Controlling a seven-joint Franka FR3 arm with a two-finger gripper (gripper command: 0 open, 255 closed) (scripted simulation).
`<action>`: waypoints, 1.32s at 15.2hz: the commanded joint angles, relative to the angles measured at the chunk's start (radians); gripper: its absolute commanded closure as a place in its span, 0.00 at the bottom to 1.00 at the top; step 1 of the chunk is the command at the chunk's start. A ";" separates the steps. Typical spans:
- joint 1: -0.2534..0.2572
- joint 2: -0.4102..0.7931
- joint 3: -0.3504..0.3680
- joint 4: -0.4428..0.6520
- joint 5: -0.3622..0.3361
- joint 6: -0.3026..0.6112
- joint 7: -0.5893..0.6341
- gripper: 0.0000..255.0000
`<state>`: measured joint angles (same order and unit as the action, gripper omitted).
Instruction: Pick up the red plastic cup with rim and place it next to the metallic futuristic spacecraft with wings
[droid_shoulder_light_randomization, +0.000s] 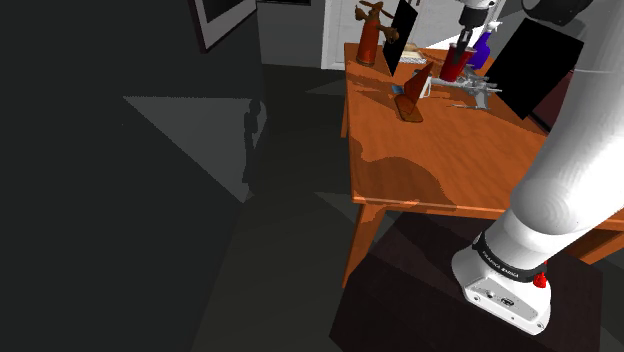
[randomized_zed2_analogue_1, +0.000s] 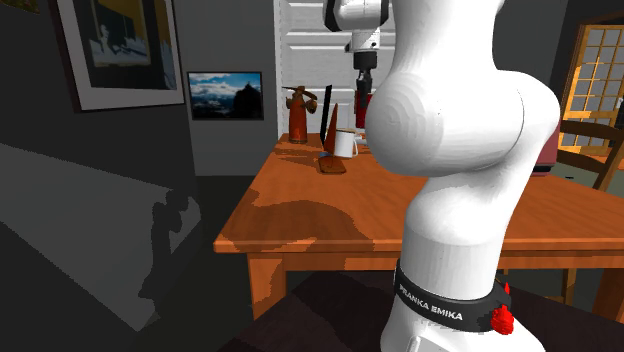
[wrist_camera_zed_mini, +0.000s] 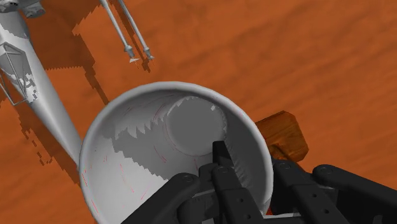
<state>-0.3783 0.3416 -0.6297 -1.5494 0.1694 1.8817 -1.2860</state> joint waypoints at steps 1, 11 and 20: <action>0.001 0.001 0.001 -0.025 0.002 0.026 -0.003 1.00; 0.001 0.030 0.012 -0.124 0.024 0.148 -0.016 1.00; -0.007 0.074 0.029 -0.189 0.057 0.251 -0.034 1.00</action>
<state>-0.3846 0.4094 -0.6035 -1.7326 0.2219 2.1205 -1.3184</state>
